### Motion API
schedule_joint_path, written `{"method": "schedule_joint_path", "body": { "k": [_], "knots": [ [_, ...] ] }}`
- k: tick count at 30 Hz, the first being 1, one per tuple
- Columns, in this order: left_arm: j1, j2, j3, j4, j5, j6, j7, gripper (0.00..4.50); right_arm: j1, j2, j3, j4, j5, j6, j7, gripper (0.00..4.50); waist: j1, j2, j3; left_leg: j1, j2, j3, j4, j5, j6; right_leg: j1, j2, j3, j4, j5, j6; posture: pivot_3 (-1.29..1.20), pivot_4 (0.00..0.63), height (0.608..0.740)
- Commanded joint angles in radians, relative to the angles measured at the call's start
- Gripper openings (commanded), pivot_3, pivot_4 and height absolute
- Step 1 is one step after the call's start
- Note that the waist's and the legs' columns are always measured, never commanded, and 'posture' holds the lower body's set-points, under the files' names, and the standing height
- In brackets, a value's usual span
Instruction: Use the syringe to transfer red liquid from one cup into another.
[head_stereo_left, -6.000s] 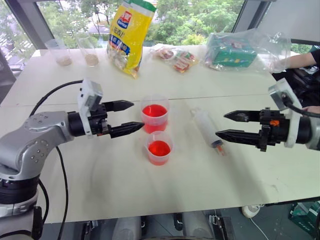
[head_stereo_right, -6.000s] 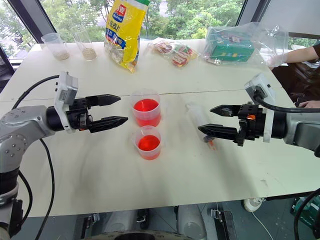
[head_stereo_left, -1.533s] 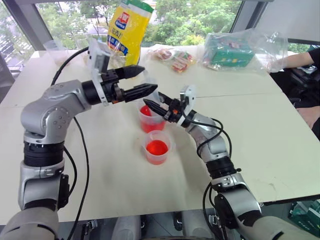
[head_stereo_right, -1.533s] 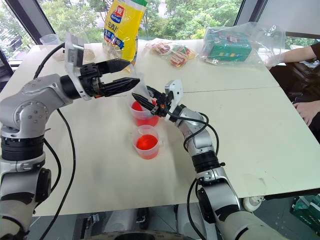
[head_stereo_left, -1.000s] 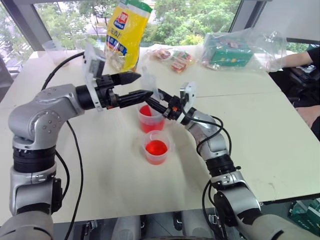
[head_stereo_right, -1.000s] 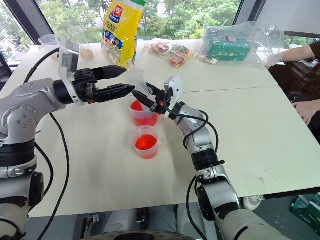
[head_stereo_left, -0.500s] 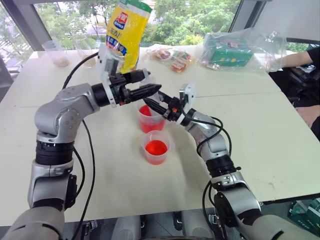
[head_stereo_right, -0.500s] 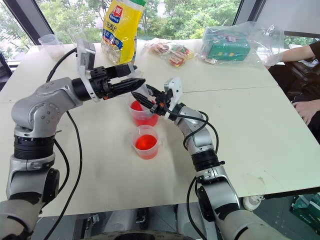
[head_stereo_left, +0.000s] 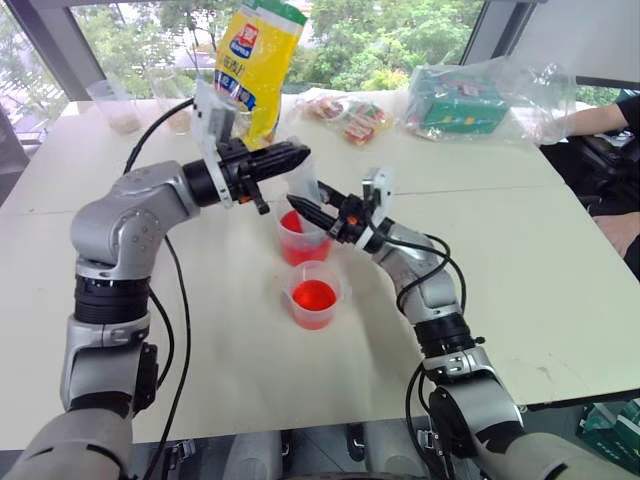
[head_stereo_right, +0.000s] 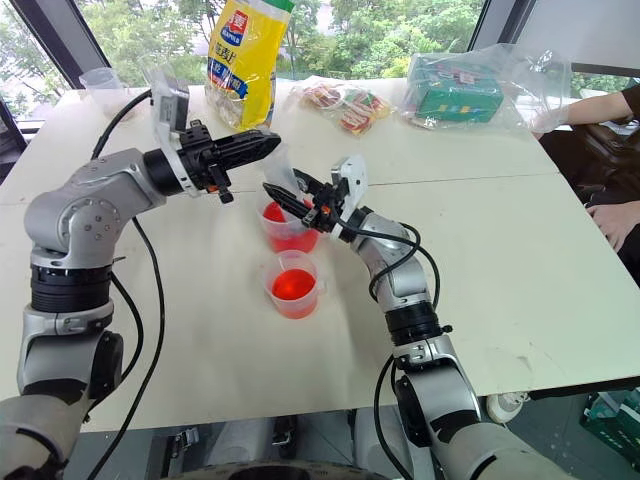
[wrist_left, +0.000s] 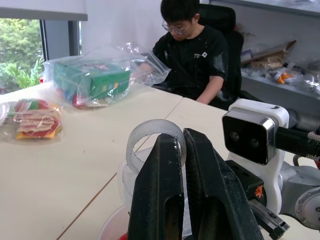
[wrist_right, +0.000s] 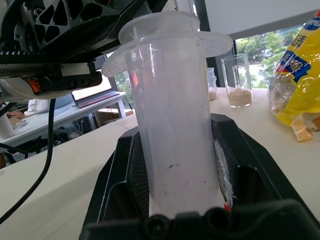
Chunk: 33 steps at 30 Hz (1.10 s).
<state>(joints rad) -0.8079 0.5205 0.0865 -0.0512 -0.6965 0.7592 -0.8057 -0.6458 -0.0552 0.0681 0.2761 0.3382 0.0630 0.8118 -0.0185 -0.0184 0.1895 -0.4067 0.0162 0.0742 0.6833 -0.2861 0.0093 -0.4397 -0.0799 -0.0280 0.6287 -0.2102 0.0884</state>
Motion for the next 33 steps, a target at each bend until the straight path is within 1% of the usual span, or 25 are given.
{"method": "schedule_joint_path", "body": {
  "k": [1, 14, 33],
  "knots": [
    [-0.077, 0.014, 0.057, -0.017, -0.012, -0.03, 0.014, 0.04, 0.004, 0.008, 0.027, -0.04, 0.012, 0.017, 0.025, 1.38, 0.0, 0.0, 0.0, 0.0, 0.0, 0.0, 0.0, 0.0, 0.0, 0.0, 0.0, 0.0, 0.0, 0.0, 0.0, 0.0, 0.15, 0.74],
    [-0.145, 0.046, 0.085, 0.018, -0.005, -0.057, 0.024, 0.04, 0.026, 0.006, 0.046, -0.063, 0.025, 0.045, 0.032, 1.38, 0.0, 0.0, 0.0, 0.0, 0.0, 0.0, 0.0, 0.0, 0.0, 0.0, 0.0, 0.0, 0.0, 0.0, 0.0, 0.0, 0.15, 0.74],
    [-0.16, 0.059, 0.094, 0.024, -0.004, -0.066, 0.028, 0.04, 0.028, 0.014, 0.053, -0.068, 0.028, 0.055, 0.033, 1.38, 0.001, 0.0, 0.0, 0.0, 0.0, 0.0, 0.0, 0.0, 0.0, 0.0, 0.0, 0.0, 0.0, 0.0, 0.0, 0.0, 0.15, 0.74]
  ]
}}
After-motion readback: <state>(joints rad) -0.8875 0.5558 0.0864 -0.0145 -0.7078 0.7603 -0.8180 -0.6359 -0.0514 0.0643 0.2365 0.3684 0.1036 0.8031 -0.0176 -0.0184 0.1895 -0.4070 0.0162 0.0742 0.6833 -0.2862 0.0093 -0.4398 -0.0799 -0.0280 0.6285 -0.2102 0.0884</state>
